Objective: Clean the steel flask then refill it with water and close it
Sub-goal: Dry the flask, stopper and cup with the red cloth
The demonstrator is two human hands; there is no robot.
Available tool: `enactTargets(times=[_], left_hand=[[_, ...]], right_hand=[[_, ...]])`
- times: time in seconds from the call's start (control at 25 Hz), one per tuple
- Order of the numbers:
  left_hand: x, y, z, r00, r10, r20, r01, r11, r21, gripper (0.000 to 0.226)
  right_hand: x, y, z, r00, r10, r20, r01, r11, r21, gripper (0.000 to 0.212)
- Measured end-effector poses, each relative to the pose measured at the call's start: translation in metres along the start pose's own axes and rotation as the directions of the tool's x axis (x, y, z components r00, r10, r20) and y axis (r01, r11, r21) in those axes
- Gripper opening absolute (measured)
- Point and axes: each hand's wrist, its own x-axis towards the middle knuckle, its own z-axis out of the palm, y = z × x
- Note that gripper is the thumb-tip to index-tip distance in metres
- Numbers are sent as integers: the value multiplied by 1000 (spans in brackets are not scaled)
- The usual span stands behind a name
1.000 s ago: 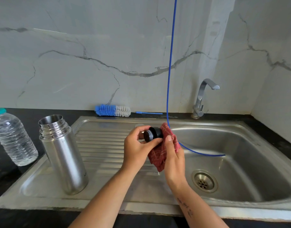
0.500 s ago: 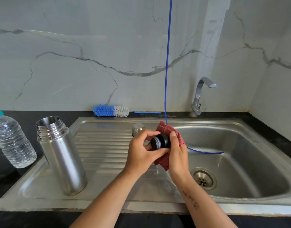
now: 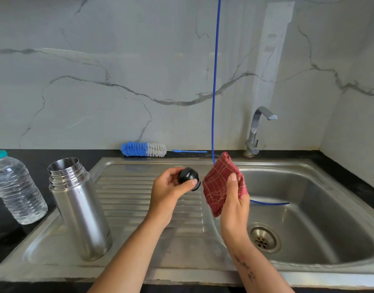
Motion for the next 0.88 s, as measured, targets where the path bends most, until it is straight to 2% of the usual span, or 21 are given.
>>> enactTargets(times=[0.08,0.12,0.24,0.32,0.4,0.52,0.68,0.88], left_hand=[[0,-2,3,998,-66,11,67,991,-119,65],[-1,-4,5,998,-59,28,61,993,-98,66],[-11,-7,12,994,56,99,-71,986,151,55],[-19,-7,18,984,104,148,-134,968,214,53],[-19,-4,19,986,142,88,-160,957,242,52],[-10,-1,10,990,139,-29,-126,952,279,50],[-21,4,15,990,103,97,-125,956,265,52],[-8,7,3,992,129,9,-124,930,346,49]], right_hand=[[1,3,5,996,73,44,-73,997,-5,30],[0,3,6,992,96,81,-95,995,-8,31],[0,0,6,988,105,112,-105,994,-9,34],[5,3,2,990,119,74,-119,993,2,34],[6,6,1,989,141,51,-139,990,-37,33],[-1,8,2,987,145,64,-137,985,-105,30],[7,8,0,989,141,48,-136,985,-103,33],[4,9,-1,985,150,80,-140,984,-114,29]])
